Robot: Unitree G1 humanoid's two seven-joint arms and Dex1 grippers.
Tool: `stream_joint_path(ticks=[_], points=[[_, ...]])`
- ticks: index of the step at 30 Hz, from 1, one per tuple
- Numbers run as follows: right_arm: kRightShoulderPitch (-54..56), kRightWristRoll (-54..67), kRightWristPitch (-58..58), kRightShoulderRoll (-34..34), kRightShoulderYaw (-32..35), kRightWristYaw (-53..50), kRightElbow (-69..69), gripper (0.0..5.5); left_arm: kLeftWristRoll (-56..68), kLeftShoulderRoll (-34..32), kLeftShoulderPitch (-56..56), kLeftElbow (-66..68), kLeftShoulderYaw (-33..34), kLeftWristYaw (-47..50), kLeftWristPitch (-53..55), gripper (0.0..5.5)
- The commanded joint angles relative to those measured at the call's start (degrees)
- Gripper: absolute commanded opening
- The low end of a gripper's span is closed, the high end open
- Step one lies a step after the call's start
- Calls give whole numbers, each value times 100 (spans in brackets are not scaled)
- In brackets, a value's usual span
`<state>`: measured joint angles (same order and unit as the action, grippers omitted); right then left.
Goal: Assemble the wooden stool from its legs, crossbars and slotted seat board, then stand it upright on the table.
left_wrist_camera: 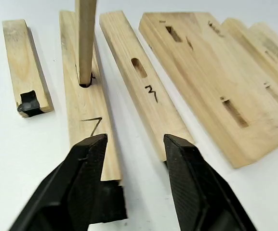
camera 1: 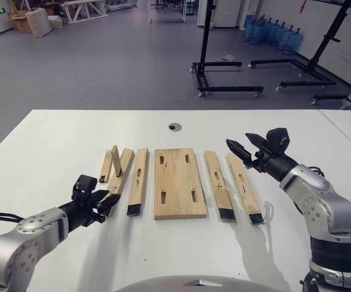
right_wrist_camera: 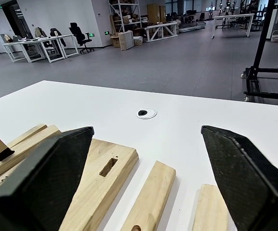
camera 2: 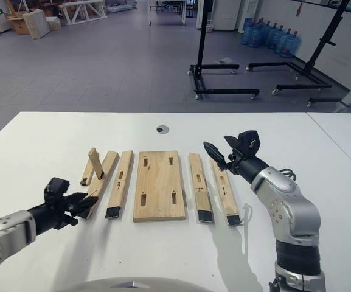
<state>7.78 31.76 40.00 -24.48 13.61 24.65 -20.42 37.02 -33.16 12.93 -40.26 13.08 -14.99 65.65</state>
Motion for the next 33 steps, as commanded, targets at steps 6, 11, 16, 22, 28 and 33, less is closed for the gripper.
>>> stream_joint_path(ticks=[6, 11, 16, 22, 28, 33], points=[[102, 15, 2, 96, -114, -98, 88, 411, -929, 399, -548, -354, -559, 1104, 145, 344], [163, 2, -34, 90, -138, -82, 178, 411, -1279, 548, -638, -180, -912, 1303, 216, 409], [175, -6, -47, 106, -176, -84, 195, 411, -1581, 680, -570, 74, -1030, 1407, 155, 487], [189, -11, -66, 107, -211, -69, 247, 411, -1850, 987, -541, 511, -1145, 1453, 54, 492], [216, -3, -43, 98, -228, -64, 261, 411, -2045, 1058, -271, 664, -1211, 1334, 14, 466], [221, 16, -13, 118, -234, -90, 241, 411, -2219, 934, -95, 812, -1345, 1203, -67, 387]])
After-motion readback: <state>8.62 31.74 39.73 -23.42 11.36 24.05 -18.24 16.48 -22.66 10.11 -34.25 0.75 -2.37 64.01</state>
